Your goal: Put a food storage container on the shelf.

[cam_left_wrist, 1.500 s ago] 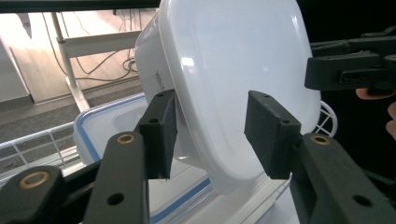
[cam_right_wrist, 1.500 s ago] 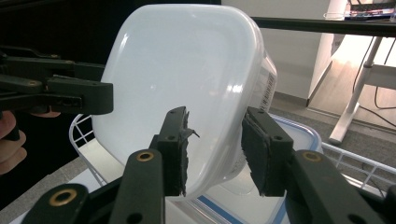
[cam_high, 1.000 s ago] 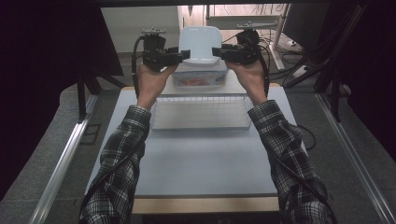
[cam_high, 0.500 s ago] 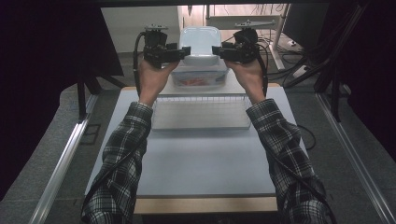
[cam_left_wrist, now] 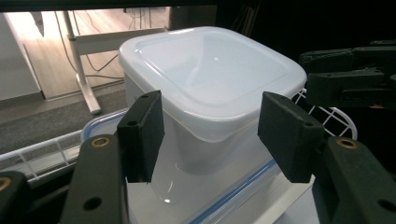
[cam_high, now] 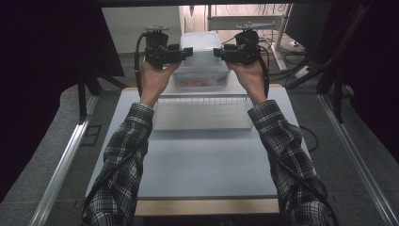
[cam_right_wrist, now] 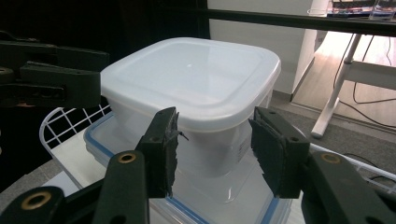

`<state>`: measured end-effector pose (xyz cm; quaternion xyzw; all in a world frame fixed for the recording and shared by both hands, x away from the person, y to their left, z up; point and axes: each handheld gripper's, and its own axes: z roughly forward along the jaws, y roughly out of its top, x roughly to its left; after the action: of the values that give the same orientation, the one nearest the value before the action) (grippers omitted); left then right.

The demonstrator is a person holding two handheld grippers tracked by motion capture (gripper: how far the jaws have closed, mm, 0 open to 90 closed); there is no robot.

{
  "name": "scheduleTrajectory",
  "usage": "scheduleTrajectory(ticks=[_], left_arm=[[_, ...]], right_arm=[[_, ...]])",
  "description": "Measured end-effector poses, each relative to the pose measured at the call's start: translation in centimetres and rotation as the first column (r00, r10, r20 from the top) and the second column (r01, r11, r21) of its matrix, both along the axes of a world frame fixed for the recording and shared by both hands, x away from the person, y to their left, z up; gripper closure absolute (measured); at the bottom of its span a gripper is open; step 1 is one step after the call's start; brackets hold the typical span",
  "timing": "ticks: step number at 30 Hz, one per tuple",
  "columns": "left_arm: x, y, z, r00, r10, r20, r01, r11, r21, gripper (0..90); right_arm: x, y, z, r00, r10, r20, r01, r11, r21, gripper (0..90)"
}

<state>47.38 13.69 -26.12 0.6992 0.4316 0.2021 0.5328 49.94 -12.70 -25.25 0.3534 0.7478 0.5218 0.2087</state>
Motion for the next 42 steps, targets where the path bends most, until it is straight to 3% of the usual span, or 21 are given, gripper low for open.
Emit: scheduleTrajectory(ticks=[7, 12, 15, 19, 24, 28, 34, 42], left_arm=[[-0.8, -0.2, -0.3, 0.9991, -0.040, 0.014, 0.040, 0.9991, 0.017, 38.2], [-2.2, -0.4, -1.5, 0.9954, -0.085, 0.043, 0.084, 0.9961, 0.027, 29.8], [-3.2, -0.5, -2.5, 0.9927, -0.100, 0.067, 0.097, 0.9939, 0.053, 23.6], [-4.4, -0.5, -4.0, 0.9873, -0.138, 0.078, 0.135, 0.9899, 0.043, 17.7], [-6.0, -0.5, -5.5, 0.9809, -0.168, 0.099, 0.164, 0.9855, 0.042, 13.1], [-7.3, -0.5, -6.5, 0.9757, -0.184, 0.119, 0.176, 0.9817, 0.073, 9.4], [-9.1, -0.5, -8.2, 0.9748, -0.196, 0.107, 0.192, 0.9801, 0.052, 5.4], [-11.5, -0.4, -11.1, 0.9766, -0.195, 0.090, 0.185, 0.9762, 0.113, 3.1]], right_arm=[[-0.9, 0.0, -0.2, 0.9996, 0.027, 0.003, -0.028, 1.000, 0.008, 48.1], [-2.0, -0.5, -1.2, 0.9985, 0.055, 0.006, -0.055, 0.998, 0.033, 37.4], [-2.7, -0.8, -2.1, 0.9968, 0.080, 0.000, -0.080, 0.996, 0.038, 30.8], [-4.0, -1.3, -4.2, 0.9922, 0.125, 0.004, -0.125, 0.992, 0.034, 23.6], [-5.1, -1.9, -5.6, 0.9886, 0.150, 0.008, -0.150, 0.988, 0.041, 20.1], [-6.3, -2.3, -6.7, 0.9865, 0.163, 0.015, -0.163, 0.986, 0.034, 16.8], [-7.9, -2.8, -8.0, 0.9835, 0.180, 0.020, -0.180, 0.983, 0.019, 12.9], [-10.0, -3.4, -10.2, 0.9777, 0.210, -0.002, -0.210, 0.978, 0.012, 8.8]])
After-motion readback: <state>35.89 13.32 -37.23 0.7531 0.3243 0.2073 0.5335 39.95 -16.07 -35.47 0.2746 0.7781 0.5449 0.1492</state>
